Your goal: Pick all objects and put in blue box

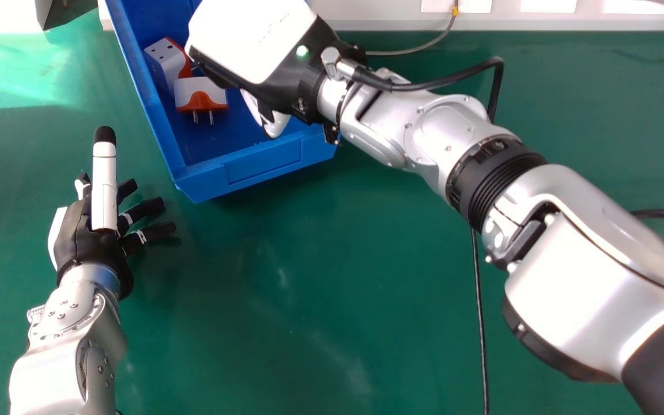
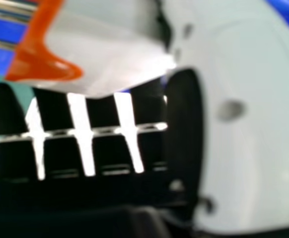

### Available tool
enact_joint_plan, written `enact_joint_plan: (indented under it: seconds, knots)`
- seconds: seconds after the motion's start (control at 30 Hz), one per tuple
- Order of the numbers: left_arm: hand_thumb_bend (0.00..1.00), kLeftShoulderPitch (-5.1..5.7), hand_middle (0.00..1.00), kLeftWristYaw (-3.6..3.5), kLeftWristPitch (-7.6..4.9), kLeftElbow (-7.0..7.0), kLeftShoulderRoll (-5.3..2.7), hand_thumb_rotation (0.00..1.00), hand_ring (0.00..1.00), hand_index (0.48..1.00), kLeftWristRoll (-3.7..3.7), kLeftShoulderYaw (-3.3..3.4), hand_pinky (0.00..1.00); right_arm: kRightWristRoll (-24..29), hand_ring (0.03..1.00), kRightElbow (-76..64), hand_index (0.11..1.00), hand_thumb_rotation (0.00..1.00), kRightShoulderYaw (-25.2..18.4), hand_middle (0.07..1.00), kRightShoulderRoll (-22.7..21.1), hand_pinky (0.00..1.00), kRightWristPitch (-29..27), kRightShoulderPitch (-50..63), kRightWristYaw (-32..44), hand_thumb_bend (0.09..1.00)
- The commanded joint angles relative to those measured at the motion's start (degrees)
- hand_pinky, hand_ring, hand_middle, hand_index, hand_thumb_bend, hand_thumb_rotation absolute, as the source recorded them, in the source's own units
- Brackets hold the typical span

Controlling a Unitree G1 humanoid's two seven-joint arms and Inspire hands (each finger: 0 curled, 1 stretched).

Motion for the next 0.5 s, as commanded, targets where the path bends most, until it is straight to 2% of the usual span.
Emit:
enact_joint_plan:
  seconds: [0.0, 0.23, 0.3, 0.47]
  knots:
    - [0.83, 1.0, 0.9, 0.17, 1.28, 1.43, -1.17, 0.94, 0.76, 1.0, -0.22, -0.3, 0.66, -0.4, 0.463, 0.0, 0.491, 0.0, 0.7, 0.527, -0.3, 0.33, 0.6, -3.1, -2.4, 0.499]
    - [0.84, 1.08, 0.9, 0.22, 1.2, 1.27, -1.33, 0.94, 0.76, 1.0, -0.24, -0.27, 0.66, -1.0, 0.467, 0.7, 0.498, 0.0, 1.7, 0.526, -1.1, 0.33, 1.7, -3.6, -4.6, 0.498]
    - [0.84, 0.95, 0.9, 0.23, 1.06, 1.62, -1.32, 0.94, 0.77, 1.0, -0.1, -0.29, 0.66, -1.1, 0.47, 0.8, 0.502, 0.0, 1.6, 0.522, -1.3, 0.33, 1.9, -3.6, -5.2, 0.498]
    - [0.84, 1.11, 0.9, 0.22, 1.51, 0.92, -1.4, 0.94, 0.76, 1.0, -0.19, -0.22, 0.66, -1.0, 0.475, 1.0, 0.501, 0.0, 1.5, 0.522, -1.4, 0.34, 2.3, -3.3, -5.9, 0.498]
